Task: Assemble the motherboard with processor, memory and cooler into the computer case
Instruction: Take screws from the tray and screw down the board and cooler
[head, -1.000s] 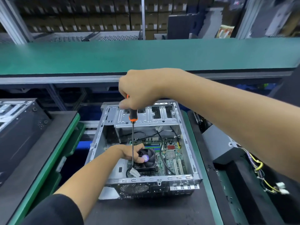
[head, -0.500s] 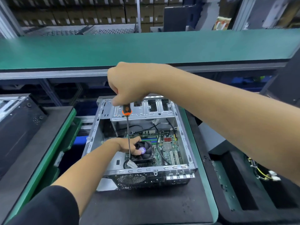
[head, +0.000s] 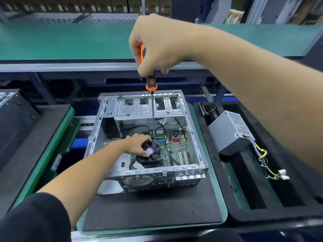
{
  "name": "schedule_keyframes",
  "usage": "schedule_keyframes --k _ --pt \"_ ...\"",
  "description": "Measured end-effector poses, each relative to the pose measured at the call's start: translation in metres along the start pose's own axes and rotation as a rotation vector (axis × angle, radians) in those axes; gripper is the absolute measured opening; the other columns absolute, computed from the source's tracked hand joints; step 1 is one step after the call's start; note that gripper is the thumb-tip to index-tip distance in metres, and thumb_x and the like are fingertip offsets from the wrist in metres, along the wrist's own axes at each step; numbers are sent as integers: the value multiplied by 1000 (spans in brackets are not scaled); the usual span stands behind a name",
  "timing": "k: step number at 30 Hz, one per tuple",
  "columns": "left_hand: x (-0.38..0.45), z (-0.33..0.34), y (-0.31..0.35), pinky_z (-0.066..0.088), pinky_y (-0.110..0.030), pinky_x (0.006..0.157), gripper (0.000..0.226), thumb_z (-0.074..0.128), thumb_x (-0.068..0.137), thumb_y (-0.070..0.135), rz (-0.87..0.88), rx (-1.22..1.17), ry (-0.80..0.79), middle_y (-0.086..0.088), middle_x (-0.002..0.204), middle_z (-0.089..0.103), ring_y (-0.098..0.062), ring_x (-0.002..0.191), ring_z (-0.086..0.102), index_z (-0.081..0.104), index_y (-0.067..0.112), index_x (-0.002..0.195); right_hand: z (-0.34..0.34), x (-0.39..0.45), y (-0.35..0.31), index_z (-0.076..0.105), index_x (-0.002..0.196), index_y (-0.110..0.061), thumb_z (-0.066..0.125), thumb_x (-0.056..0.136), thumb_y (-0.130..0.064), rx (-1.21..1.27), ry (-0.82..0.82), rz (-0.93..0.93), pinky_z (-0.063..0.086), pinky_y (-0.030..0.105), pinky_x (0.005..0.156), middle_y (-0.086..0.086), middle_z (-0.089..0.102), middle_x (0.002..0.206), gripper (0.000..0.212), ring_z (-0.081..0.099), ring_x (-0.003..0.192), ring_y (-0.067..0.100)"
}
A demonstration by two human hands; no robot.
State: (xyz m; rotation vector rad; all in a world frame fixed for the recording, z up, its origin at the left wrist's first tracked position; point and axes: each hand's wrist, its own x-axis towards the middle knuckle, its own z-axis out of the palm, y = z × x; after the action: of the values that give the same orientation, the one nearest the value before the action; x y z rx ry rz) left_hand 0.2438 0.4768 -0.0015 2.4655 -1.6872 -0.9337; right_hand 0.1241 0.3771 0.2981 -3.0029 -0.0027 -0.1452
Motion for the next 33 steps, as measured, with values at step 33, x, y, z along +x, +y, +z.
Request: schedule_keyframes --k 33 --pt "1 17 51 47 -36 89 20 61 82 32 184 -32 176 3 102 59 -17 99 53 67 15 91 30 -28 16 66 76 -5 64 72 -13 60 -3 109 42 11 41 6 67 61 9 62 40 9"
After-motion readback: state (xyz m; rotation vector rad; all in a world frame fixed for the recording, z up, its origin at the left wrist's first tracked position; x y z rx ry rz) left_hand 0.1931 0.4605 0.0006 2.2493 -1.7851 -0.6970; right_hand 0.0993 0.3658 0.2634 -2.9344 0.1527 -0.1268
